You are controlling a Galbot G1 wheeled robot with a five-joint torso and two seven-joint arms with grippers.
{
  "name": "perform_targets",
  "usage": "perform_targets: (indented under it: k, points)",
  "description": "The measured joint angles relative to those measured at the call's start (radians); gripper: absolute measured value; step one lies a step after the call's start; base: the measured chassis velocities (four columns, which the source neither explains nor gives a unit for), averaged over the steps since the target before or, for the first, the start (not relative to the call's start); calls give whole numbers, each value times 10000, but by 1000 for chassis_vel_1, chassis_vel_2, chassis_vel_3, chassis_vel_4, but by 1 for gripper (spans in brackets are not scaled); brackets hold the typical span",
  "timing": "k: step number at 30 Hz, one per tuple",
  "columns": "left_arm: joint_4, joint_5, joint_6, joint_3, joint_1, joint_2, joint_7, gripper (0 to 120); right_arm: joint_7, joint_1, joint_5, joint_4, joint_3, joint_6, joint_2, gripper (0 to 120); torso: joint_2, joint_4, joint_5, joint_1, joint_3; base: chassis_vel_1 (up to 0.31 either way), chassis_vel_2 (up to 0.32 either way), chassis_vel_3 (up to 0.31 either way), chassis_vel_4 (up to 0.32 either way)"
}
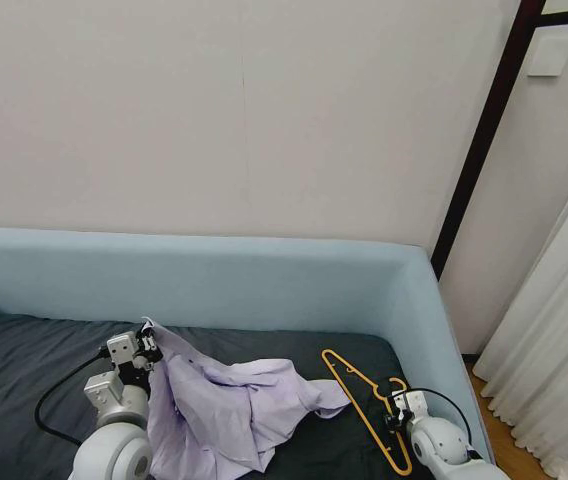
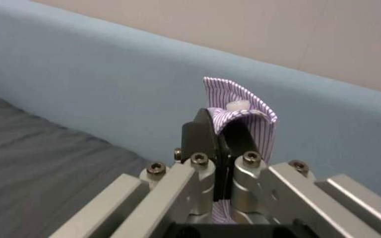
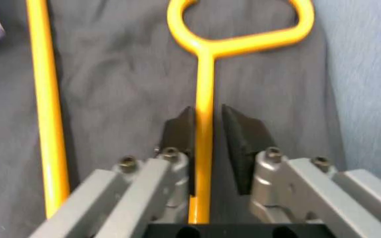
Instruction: Pick up the clothes from the sofa and hang them on the clothes hanger.
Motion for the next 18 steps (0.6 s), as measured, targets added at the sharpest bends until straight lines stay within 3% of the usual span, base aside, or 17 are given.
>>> perform_targets:
  k: [4, 18]
  points:
    - [-46, 8, 0, 0, 27, -12, 12, 0, 69, 0, 5, 116, -10, 94, -42, 0, 0, 1, 0, 0, 0, 0, 0, 0, 0]
    - [-13, 1, 0, 8, -11, -5, 22, 0, 225, -6, 49, 142, -61, 348, -58, 0, 0, 0, 0, 0, 0, 0, 0, 0, 0]
